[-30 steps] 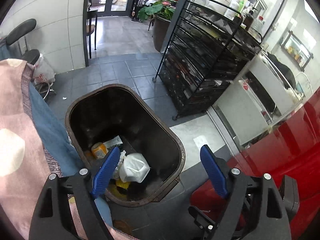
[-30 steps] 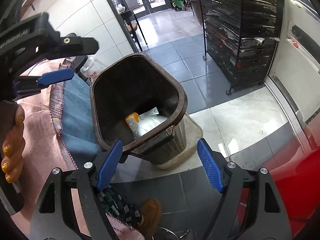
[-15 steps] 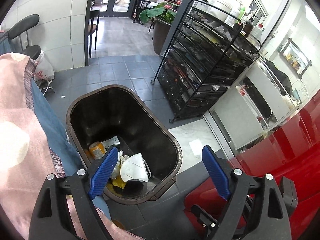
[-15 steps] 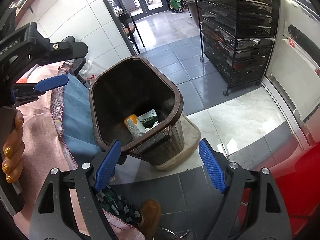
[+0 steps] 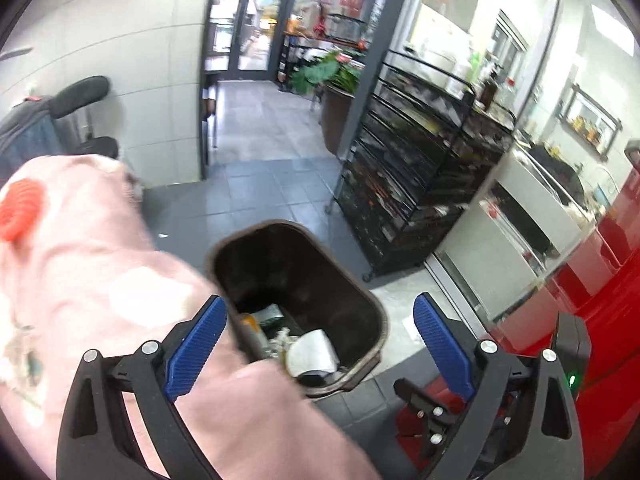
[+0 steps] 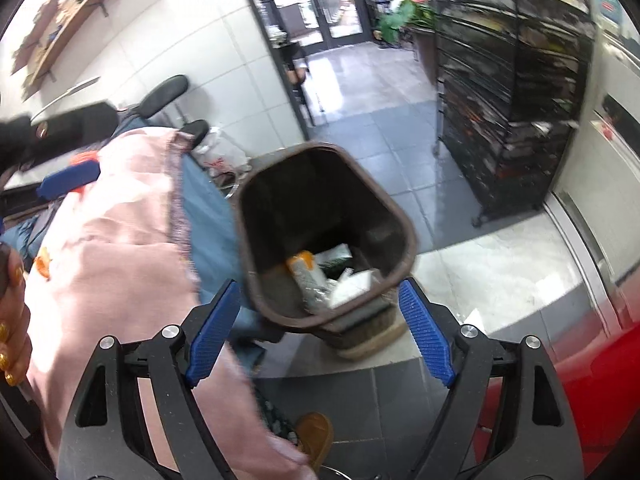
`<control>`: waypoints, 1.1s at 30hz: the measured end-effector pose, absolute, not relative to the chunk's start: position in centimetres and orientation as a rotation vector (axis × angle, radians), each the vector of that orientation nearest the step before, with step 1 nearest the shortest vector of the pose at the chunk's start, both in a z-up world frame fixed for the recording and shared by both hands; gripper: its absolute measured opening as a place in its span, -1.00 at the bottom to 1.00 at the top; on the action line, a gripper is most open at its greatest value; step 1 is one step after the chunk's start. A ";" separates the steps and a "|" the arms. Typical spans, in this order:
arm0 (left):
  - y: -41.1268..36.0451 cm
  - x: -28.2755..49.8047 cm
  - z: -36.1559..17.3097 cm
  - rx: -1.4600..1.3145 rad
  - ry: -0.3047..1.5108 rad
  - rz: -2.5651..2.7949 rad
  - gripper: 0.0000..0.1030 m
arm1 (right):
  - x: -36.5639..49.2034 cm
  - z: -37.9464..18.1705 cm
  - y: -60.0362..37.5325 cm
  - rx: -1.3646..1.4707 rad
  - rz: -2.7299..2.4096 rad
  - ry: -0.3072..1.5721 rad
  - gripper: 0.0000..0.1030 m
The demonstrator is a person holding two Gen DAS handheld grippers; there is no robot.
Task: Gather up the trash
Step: 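Move both tools back over the table toward the remaining trash, then grasp the orange peel with the left gripper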
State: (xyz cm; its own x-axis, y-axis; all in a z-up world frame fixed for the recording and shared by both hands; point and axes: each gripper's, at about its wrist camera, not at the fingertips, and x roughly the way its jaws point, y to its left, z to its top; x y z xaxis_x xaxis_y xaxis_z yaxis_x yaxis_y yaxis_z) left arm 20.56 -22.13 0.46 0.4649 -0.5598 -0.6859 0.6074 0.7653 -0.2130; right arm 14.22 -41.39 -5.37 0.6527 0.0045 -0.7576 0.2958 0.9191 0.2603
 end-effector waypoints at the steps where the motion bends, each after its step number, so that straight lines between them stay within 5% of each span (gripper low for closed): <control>1: -21.3 20.5 0.6 0.059 0.818 -0.702 0.80 | 14.5 -5.0 -40.8 0.379 -0.148 0.846 0.57; 21: 3.1 23.6 0.1 -0.114 0.744 -0.056 0.80 | 18.7 0.5 -27.7 0.243 0.237 0.843 0.57; 28: 6.9 28.7 -1.9 -0.135 0.856 0.067 0.37 | 18.7 1.5 -24.9 0.196 0.271 0.844 0.57; 33: 6.1 29.5 -2.9 -0.148 0.910 -0.009 0.38 | 19.4 2.0 -23.4 0.158 0.276 0.851 0.57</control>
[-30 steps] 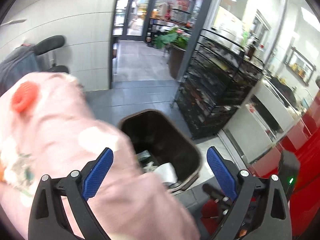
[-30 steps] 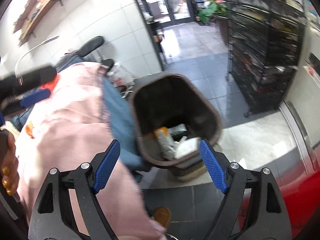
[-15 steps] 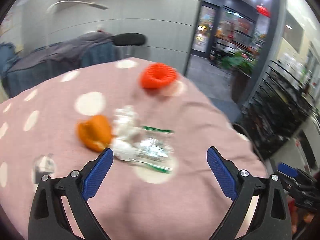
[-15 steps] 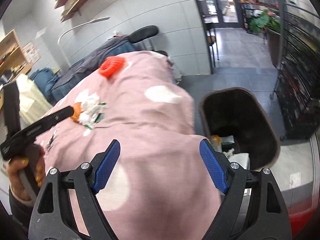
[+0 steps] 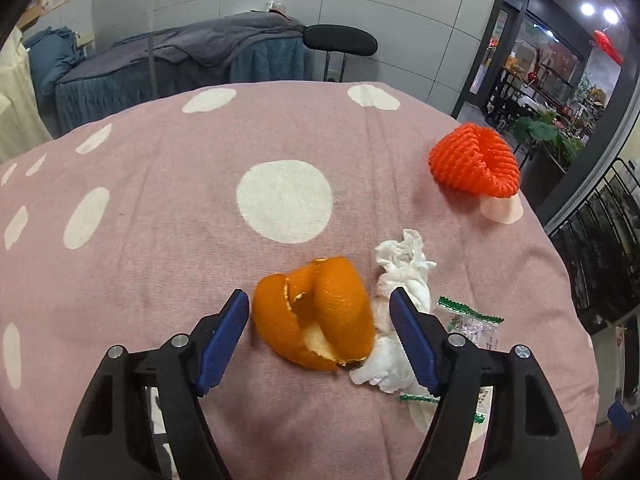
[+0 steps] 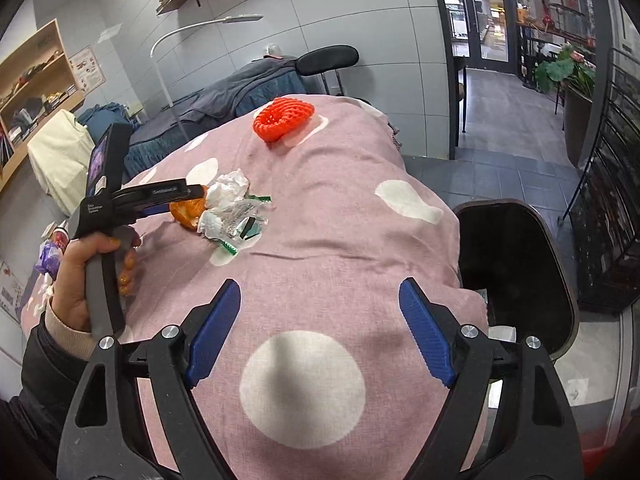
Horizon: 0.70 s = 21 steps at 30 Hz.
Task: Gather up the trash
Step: 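Grasp the orange peel with the left gripper, then grasp the clear green-edged candy wrapper with the right gripper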
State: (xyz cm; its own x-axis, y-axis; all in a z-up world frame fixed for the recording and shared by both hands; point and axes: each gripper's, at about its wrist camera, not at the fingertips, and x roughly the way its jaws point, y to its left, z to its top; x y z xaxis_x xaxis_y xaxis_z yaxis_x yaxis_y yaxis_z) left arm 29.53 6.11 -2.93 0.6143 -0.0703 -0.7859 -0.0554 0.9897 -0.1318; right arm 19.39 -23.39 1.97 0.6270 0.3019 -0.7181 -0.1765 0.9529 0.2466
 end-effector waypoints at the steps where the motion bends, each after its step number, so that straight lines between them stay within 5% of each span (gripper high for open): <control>1: 5.8 29.6 -3.1 -0.125 0.910 -0.001 0.38 | 19.6 2.0 -23.1 0.155 0.279 0.855 0.57; 16: 8.3 28.4 -3.8 -0.261 0.876 -0.074 -0.27 | 26.2 1.5 -13.5 0.096 0.476 0.964 0.57; 21: 9.4 26.6 -2.3 -0.287 0.783 -0.058 -0.32 | 28.6 0.1 -11.0 0.017 0.470 1.043 0.54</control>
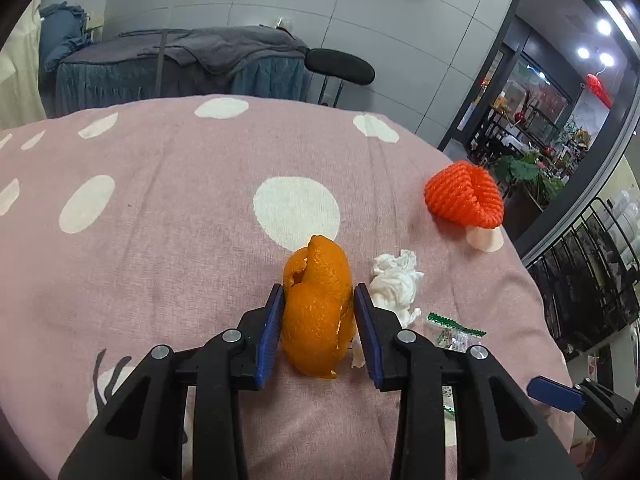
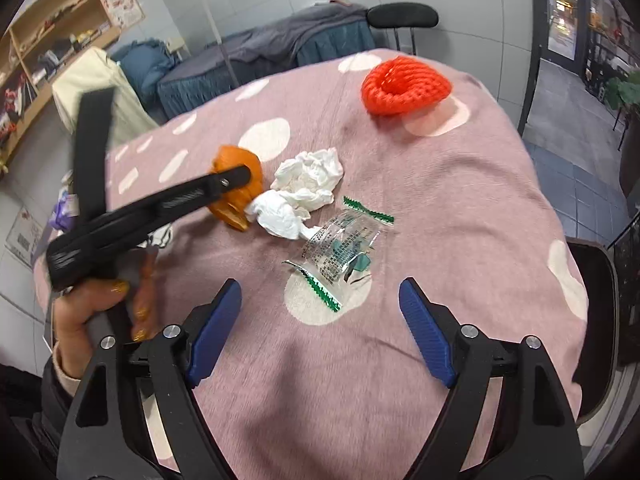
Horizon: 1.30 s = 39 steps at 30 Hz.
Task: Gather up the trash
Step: 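Grasp the clear green-edged candy wrapper with the right gripper, then carry the candy wrapper over the bin with the right gripper while the left holds the peel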
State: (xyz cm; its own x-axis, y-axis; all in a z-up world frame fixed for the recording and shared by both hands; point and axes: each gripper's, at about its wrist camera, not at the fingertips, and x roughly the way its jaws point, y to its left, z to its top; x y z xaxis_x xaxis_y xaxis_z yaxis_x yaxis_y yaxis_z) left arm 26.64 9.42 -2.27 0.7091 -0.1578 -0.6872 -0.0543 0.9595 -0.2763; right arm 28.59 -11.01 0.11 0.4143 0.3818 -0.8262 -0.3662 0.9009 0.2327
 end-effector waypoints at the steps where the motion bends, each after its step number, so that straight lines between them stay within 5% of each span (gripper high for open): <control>1: 9.5 26.4 -2.0 -0.288 0.765 -0.054 -0.32 | 29.1 -0.2 -10.6 -0.004 0.463 1.059 0.50; 10: 11.7 25.7 -0.8 -0.356 0.691 -0.033 -0.32 | 33.3 -3.6 -8.4 -0.079 0.427 1.220 0.08; 12: 12.6 25.7 -0.9 -0.380 0.691 -0.016 -0.32 | 34.1 -4.3 -8.2 -0.058 0.439 1.247 -0.12; 14: 13.3 25.9 -1.2 -0.409 0.705 -0.019 -0.32 | 34.4 -4.6 -7.9 -0.067 0.449 1.256 -0.68; 39: 11.4 24.6 -0.2 -0.356 0.615 -0.059 -0.32 | 24.7 2.8 -16.8 0.046 0.434 0.932 -0.79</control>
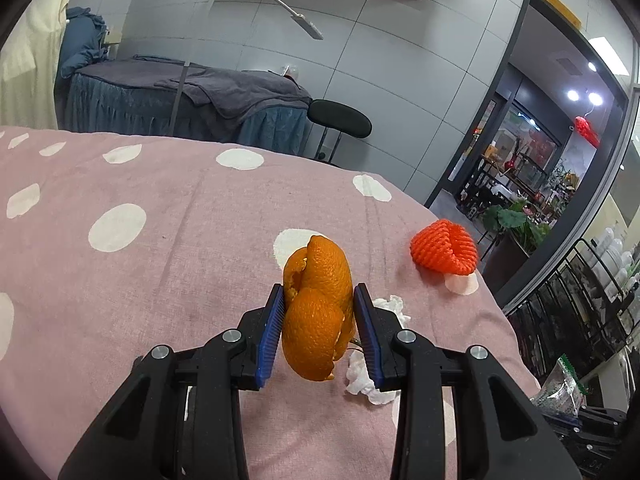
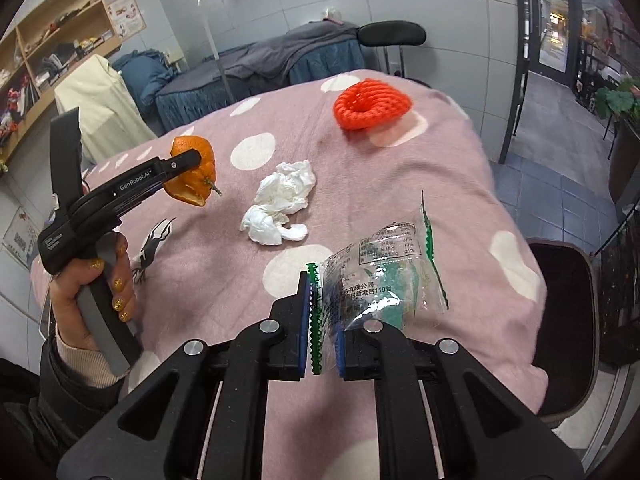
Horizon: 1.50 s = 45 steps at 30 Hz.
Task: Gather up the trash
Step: 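Carry the candy wrapper over the bin with the right gripper while the left holds the peel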
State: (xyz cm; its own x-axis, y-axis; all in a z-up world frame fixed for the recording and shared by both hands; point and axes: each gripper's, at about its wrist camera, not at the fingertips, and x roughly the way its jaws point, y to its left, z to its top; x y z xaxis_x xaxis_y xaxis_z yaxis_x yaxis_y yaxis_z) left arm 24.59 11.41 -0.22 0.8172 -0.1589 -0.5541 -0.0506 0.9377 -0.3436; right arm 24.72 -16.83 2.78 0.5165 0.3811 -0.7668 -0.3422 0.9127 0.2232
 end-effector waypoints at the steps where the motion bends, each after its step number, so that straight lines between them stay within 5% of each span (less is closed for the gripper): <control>1: 11.0 24.4 -0.1 -0.351 0.614 -0.066 -0.32 | 24.3 2.9 -17.5 0.049 0.426 0.923 -0.79; 25: -2.9 20.8 3.2 -0.197 0.612 -0.367 -0.32 | 21.8 -0.1 -32.0 0.211 0.156 0.885 -0.79; 45: -7.9 19.9 3.0 -0.153 0.637 -0.447 -0.32 | 29.9 -15.9 -40.1 0.365 -0.090 1.189 -0.74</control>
